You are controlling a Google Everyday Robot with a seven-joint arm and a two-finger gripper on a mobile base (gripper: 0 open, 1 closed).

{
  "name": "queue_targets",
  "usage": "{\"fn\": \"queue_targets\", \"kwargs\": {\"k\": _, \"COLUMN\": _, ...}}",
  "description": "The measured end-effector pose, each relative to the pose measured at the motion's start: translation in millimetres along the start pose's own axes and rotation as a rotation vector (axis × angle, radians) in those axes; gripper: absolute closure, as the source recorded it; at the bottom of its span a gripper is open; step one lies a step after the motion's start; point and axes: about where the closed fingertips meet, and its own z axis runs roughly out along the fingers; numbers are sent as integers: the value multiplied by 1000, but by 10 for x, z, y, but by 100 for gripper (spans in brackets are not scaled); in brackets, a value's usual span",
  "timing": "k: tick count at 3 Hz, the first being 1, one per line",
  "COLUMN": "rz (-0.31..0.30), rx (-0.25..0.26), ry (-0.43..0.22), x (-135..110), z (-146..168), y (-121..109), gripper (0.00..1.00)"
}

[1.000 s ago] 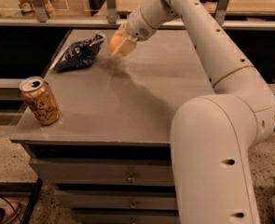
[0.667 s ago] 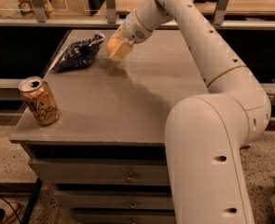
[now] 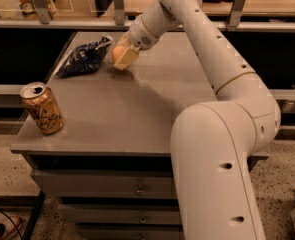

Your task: Move orange near blue chip bag

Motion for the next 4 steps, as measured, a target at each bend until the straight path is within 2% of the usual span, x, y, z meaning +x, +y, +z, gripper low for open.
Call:
{"fn": "queue_targets", "kwargs": {"k": 2, "rz": 8, "rx": -14, "ry": -5, "x": -2, "z": 18, "y": 23, "gripper": 13}}
{"fn": "queue_targets", "kwargs": {"k": 3, "rz": 9, "rx": -14, "ry": 2, "x": 16, "z": -5, "y": 27, "gripper": 0}}
{"fn": "queue_targets", "kwargs": {"k": 4, "rz": 9, "rx": -14, "ry": 2, "x": 16, "z": -3, "y": 27, "gripper": 0}}
